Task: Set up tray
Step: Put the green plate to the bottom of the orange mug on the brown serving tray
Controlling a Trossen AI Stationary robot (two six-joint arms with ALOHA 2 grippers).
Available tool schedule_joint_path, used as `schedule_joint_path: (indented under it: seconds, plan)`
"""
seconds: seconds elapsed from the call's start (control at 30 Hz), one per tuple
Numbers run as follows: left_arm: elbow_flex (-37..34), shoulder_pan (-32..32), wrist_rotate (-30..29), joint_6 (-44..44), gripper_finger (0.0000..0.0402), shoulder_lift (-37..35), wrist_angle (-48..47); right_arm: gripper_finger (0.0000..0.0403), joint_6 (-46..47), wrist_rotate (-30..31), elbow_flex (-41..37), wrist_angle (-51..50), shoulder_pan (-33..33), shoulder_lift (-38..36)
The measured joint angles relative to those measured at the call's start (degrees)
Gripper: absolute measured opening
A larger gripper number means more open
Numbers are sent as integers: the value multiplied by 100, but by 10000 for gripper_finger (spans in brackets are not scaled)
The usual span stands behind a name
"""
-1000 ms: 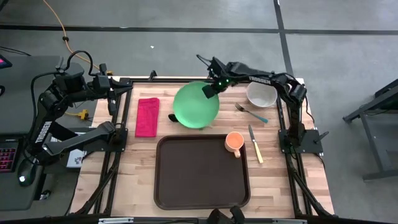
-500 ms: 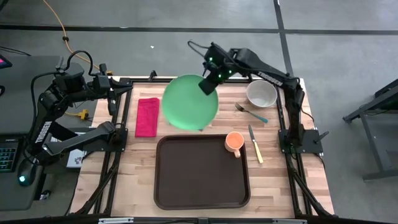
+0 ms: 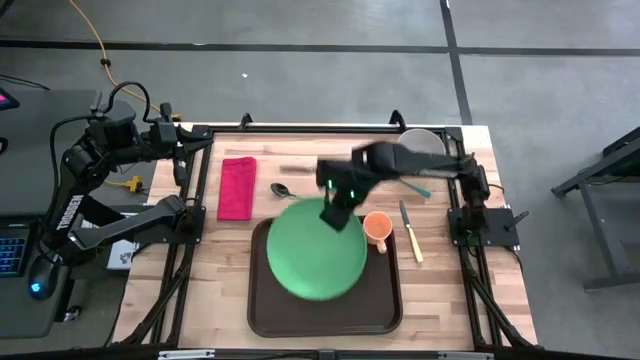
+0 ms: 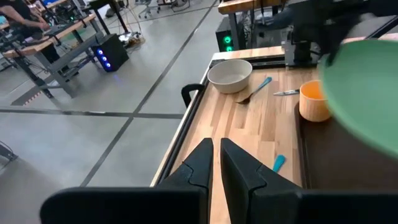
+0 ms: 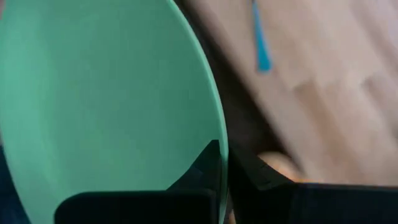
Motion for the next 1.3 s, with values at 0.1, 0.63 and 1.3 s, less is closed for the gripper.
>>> schedule_joint_path:
  seconds: [0.1, 0.63, 1.3]
  plan:
    - [0, 1, -1, -6, 62, 0, -132, 0, 890, 79, 0, -310, 510, -14]
    - [0, 1, 390, -211, 62, 0, -213, 0, 5521, 2284, -12, -454, 2984, 36]
    - [0, 1, 1275, -559, 62, -22, -235, 0, 6953, 1469, -3686, 2952, 3256, 203]
